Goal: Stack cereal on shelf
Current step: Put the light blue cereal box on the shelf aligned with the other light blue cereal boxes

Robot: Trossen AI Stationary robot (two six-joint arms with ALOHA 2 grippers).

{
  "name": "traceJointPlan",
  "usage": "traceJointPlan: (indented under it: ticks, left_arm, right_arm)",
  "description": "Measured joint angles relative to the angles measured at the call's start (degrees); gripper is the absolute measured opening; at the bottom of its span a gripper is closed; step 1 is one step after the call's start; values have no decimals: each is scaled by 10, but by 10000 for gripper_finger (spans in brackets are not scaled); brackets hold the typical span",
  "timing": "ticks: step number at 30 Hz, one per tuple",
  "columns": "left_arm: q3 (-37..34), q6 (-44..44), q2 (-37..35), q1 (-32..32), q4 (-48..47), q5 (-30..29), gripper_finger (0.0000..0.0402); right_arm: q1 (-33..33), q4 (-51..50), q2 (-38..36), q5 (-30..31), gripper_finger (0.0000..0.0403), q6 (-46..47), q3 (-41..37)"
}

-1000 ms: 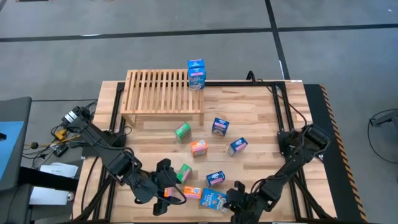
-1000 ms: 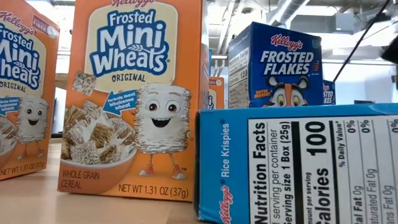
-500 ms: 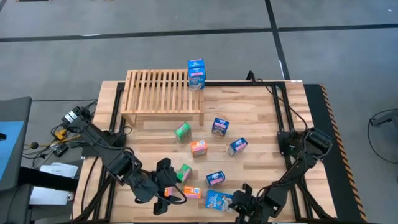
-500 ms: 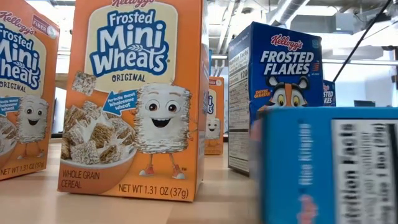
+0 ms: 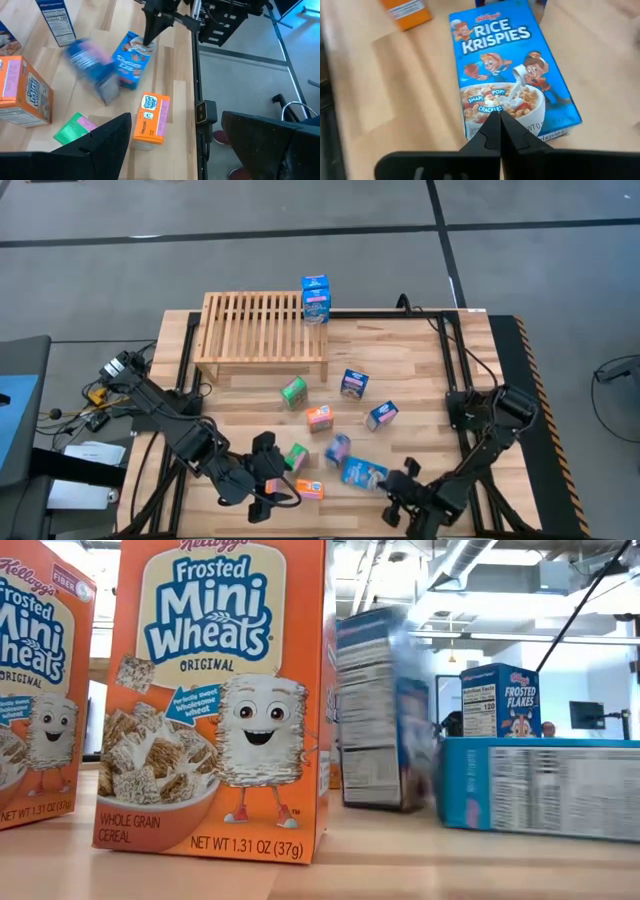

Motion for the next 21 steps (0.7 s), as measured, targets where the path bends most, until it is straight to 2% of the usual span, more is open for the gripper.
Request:
traceJointPlan:
  ticks: [9,17,21]
  left_arm:
    - [0,1,0,1,1,-4,300]
    - [0,9,0,1,2,-22,300]
    - [0,9,0,1,1,-25,300]
  right_arm:
    - [11,6,-67,28,9,-20,-1]
    - [10,12,-35,39,8,14,-1]
    - [12,15,-10,15,8,39,0]
